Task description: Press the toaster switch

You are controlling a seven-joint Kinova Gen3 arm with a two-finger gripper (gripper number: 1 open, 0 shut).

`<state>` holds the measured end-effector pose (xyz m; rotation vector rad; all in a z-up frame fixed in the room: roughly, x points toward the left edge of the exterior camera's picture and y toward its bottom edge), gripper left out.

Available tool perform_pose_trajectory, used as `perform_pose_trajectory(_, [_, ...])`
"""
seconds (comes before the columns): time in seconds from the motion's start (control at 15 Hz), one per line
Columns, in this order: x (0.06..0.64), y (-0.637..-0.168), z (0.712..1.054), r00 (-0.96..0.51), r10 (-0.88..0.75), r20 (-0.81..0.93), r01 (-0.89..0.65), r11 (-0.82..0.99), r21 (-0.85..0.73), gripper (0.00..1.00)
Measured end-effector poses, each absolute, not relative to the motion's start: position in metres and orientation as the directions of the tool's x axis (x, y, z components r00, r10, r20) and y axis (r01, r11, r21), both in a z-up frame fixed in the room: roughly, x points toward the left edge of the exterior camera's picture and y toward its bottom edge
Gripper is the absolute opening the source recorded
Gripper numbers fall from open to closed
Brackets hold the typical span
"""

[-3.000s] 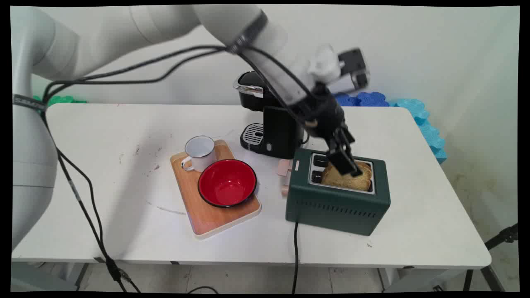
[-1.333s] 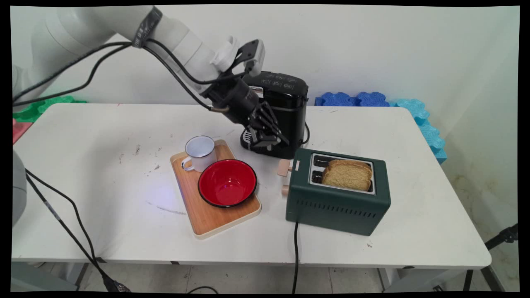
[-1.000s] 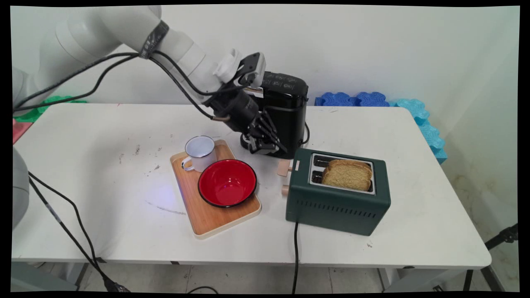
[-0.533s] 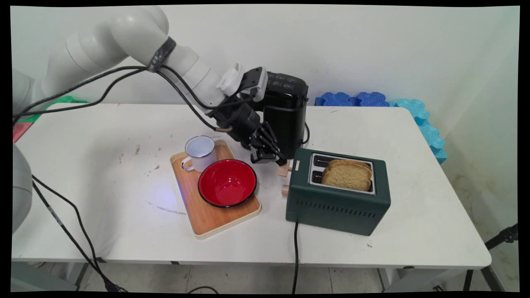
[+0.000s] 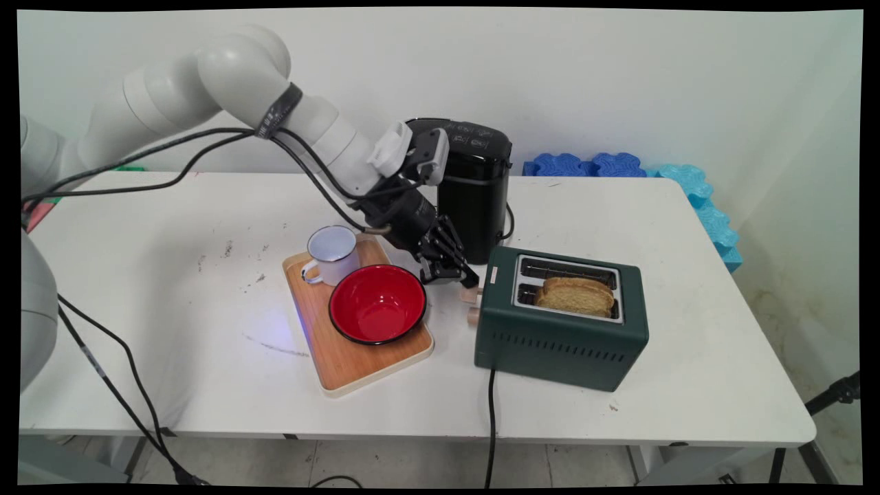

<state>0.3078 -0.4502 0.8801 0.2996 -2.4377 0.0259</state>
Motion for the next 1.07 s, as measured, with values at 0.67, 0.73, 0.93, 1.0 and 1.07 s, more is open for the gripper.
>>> perform_pose_trajectory(0.67, [0.305, -0.451, 0.859, -0.753, -0.221, 0.620, -0.229, 0.971, 0.068, 0.00])
perform_pose_trajectory(0.73, [0.305, -0.451, 0.858, -0.753, -0.221, 0.620, -0.229, 0.971, 0.069, 0.00])
perform_pose_trajectory(0.93, [0.306, -0.451, 0.855, -0.753, -0.223, 0.619, -0.230, 0.971, 0.069, 0.00])
perform_pose_trajectory(1.0, [0.306, -0.451, 0.854, -0.754, -0.223, 0.618, -0.230, 0.971, 0.070, 0.00])
perform_pose_trajectory(1.07, [0.307, -0.450, 0.853, -0.754, -0.224, 0.617, -0.231, 0.970, 0.070, 0.00])
